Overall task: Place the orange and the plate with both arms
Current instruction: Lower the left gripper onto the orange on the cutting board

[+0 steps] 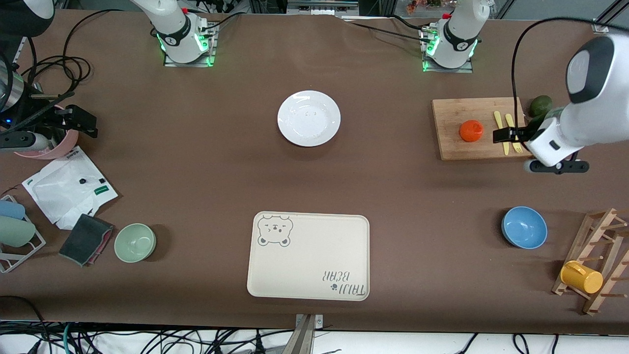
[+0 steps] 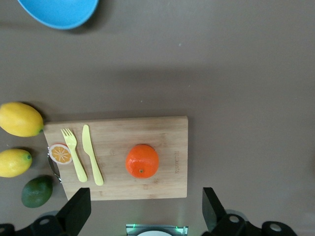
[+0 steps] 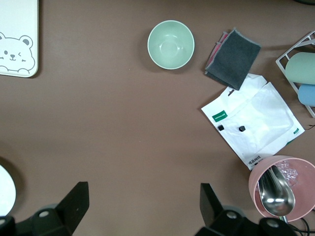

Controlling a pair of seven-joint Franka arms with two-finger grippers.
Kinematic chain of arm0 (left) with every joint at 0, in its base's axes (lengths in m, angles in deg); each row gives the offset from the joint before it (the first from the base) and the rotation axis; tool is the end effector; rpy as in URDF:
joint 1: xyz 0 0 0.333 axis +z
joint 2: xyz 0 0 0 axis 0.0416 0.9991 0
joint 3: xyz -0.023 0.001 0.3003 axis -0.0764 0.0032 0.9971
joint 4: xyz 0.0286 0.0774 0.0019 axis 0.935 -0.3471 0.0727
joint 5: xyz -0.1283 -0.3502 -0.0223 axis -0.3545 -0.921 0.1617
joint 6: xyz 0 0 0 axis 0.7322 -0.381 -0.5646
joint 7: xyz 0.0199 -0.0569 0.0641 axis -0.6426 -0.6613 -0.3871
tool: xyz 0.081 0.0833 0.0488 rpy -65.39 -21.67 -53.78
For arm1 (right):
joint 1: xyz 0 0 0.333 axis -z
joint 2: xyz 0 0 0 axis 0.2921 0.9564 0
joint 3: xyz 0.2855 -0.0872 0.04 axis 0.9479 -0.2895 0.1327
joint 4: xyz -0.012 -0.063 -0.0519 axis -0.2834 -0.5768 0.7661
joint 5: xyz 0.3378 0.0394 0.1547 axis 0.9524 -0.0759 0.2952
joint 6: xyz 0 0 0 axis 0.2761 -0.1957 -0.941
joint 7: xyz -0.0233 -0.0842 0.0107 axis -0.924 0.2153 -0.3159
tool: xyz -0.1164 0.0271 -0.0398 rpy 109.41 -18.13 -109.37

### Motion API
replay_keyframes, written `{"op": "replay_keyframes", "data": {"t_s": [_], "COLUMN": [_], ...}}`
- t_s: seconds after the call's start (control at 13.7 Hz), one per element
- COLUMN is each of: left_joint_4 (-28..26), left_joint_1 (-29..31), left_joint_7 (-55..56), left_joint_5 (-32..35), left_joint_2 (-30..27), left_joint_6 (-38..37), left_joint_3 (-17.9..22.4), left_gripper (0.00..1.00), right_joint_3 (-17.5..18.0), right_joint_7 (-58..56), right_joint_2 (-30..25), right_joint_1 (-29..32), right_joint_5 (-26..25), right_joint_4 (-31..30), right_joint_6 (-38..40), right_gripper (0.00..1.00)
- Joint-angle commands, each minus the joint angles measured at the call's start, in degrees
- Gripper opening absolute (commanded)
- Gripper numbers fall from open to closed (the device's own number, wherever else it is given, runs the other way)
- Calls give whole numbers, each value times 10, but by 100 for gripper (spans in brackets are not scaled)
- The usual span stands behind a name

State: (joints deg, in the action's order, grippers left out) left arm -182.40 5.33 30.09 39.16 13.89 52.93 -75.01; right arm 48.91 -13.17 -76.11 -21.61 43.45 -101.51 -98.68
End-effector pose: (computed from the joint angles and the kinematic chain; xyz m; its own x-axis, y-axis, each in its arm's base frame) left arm 0.5379 0.0011 0.4040 0.9371 0.0232 -0.3483 0.0244 -0.9997 -0.0009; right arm 0.5657 0.0226 0.5622 0.9966 0.0752 -0.0347 0.0772 -0.9953 0.0585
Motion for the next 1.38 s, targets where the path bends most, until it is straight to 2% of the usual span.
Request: {"op": "replay_keyframes", "data": {"t_s": [0.0, 0.29, 0.36, 0.51, 0.66, 0.87, 1.16, 1.31], "left_joint_4": [-98, -310, -345, -383, -427, -465, -502, -504], "left_joint_1": [21, 24, 24, 23, 26, 34, 34, 34], "left_joint_7": [-13, -13, -13, -13, -13, -13, -13, -13], "left_joint_5": [-1, 1, 1, 4, 50, 54, 54, 59], "left_joint_2": [-37, -116, -122, -121, -120, -102, -80, -66], "left_joint_6": [60, 236, 275, 310, 372, 447, 515, 530], "left_joint_3": [-1, -2, -2, -5, -6, -6, -7, -6], "left_gripper": [100, 100, 100, 100, 100, 100, 100, 100], "right_joint_3": [0, 0, 0, 0, 1, 1, 1, 1], "right_joint_7": [1, -1, -1, -3, -6, -7, -8, -8], "right_joint_2": [3, 4, 4, 4, 4, 4, 4, 4], "right_joint_1": [2, 2, 2, 1, 1, 1, 1, 1], "right_joint_5": [10, 9, 9, 9, 9, 9, 9, 9], "right_joint_4": [12, 12, 12, 12, 12, 11, 12, 12], "right_joint_6": [4, 4, 5, 5, 5, 5, 5, 5], "right_gripper": [100, 100, 100, 100, 100, 100, 100, 100]}}
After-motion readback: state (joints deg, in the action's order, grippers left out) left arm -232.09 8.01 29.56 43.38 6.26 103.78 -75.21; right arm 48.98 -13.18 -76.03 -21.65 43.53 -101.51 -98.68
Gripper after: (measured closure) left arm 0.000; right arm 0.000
